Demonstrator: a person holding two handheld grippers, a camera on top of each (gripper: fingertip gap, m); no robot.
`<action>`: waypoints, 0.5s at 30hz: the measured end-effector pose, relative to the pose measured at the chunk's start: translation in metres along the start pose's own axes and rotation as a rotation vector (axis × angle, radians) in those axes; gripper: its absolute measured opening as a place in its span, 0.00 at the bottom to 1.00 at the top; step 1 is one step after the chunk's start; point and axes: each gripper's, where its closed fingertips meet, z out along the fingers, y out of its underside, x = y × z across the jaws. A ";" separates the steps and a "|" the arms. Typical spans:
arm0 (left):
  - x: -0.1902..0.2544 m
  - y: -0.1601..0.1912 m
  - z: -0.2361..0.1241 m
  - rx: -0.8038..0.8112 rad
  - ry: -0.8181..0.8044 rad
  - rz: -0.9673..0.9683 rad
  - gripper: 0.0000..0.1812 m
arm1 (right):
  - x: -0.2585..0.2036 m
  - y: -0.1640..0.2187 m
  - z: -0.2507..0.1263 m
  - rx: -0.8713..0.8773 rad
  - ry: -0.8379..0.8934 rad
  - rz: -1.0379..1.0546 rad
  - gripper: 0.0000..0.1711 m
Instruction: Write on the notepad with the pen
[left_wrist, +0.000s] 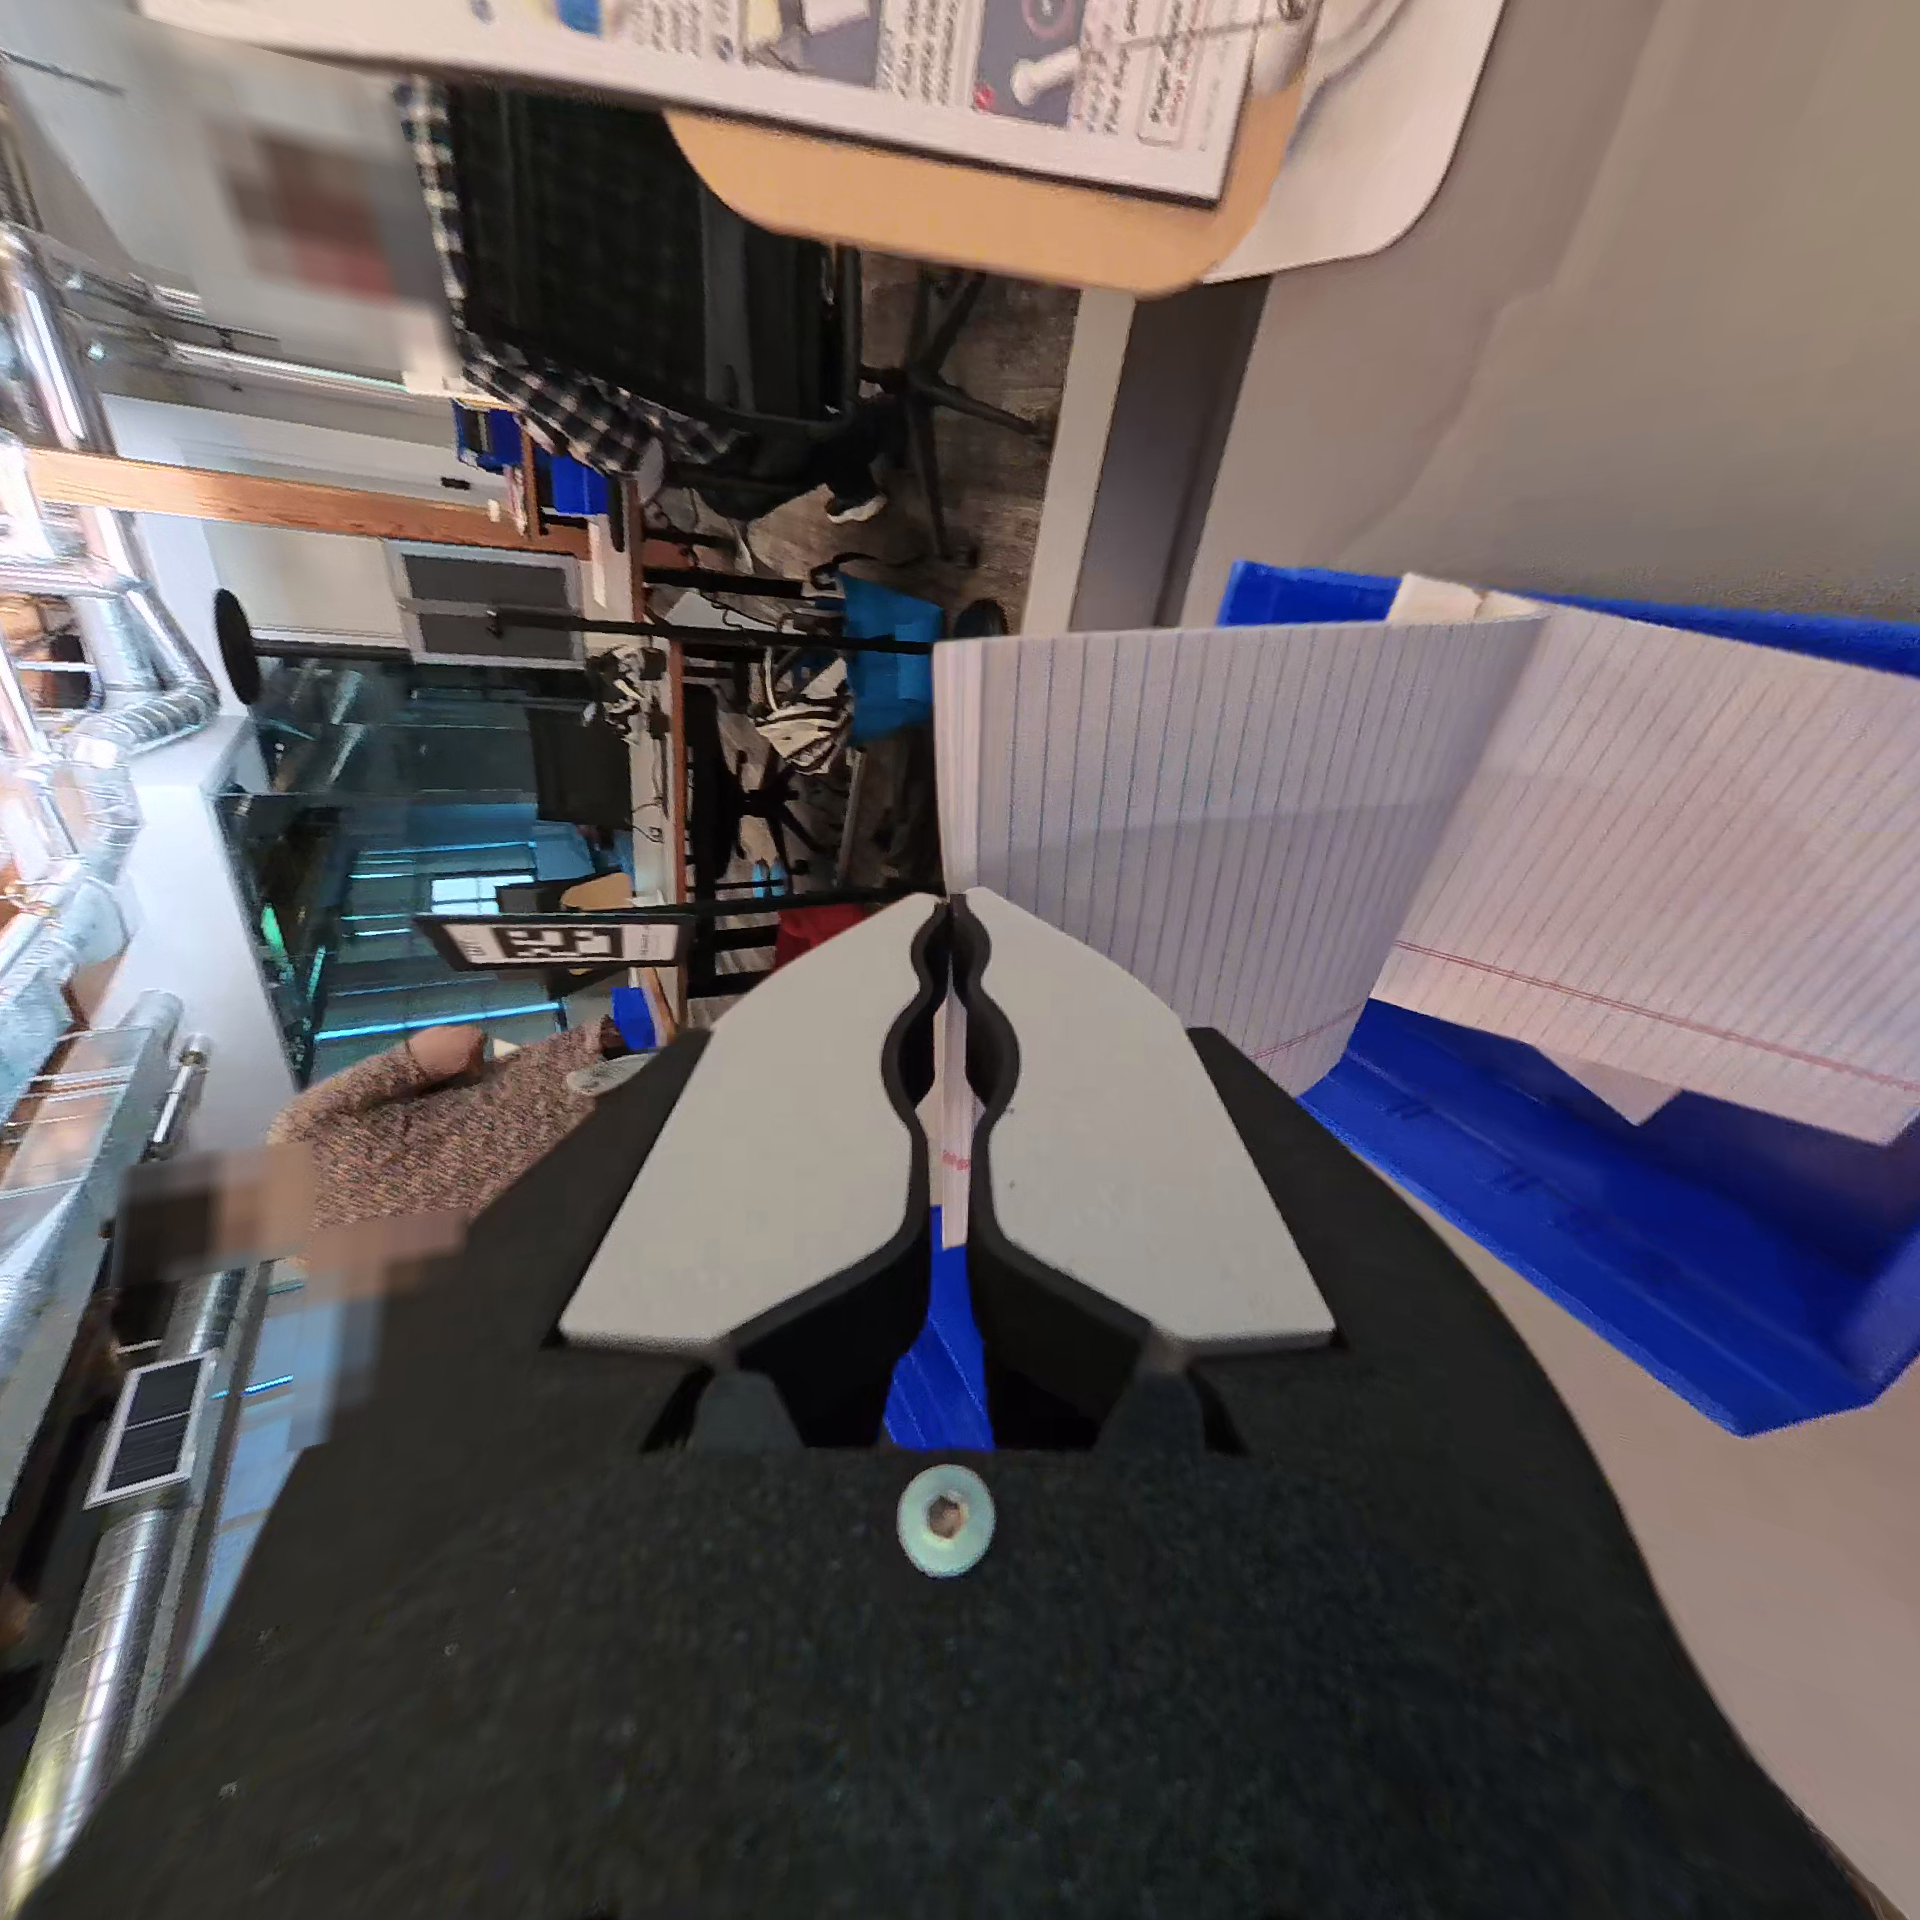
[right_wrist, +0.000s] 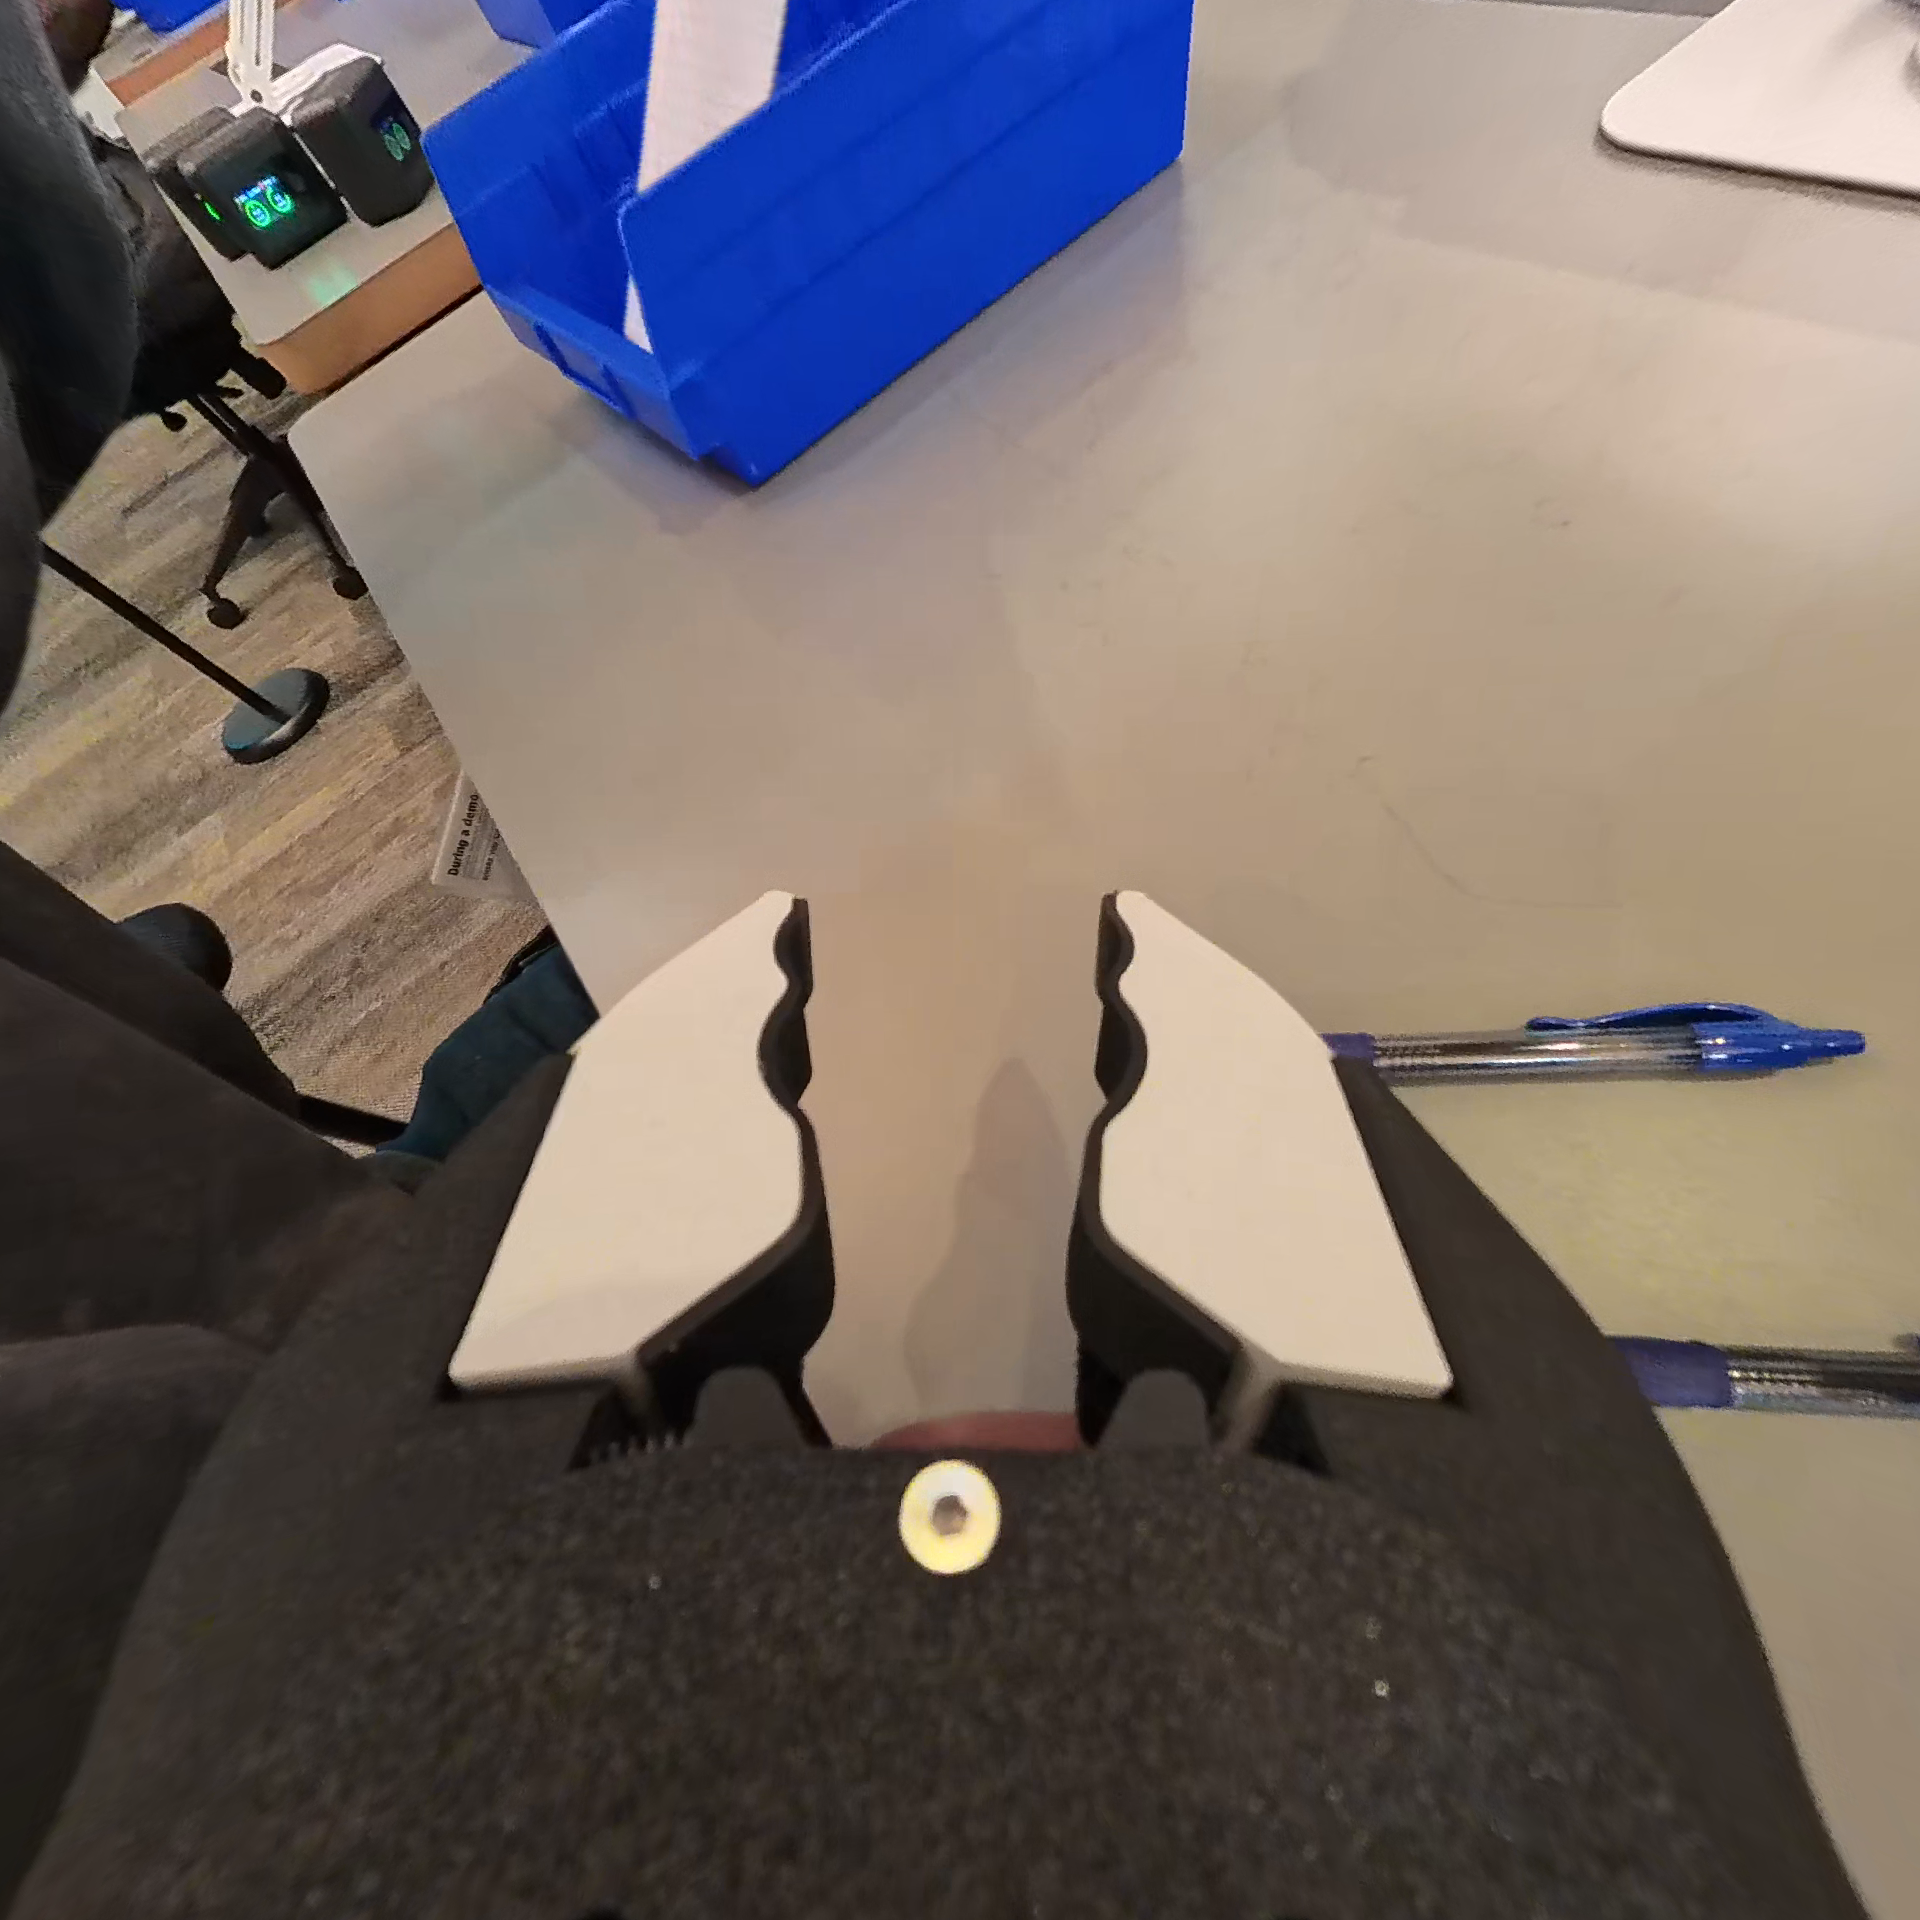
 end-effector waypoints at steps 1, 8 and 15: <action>-0.006 -0.005 -0.005 0.004 -0.006 0.006 0.00 | 0.000 0.000 -0.002 0.006 0.001 0.002 0.31; -0.053 -0.047 -0.047 0.024 -0.095 0.075 0.00 | 0.000 -0.001 -0.016 0.044 0.005 0.001 0.31; -0.067 -0.118 -0.067 0.044 -0.107 0.162 0.00 | 0.006 -0.003 -0.033 0.076 0.021 -0.017 0.31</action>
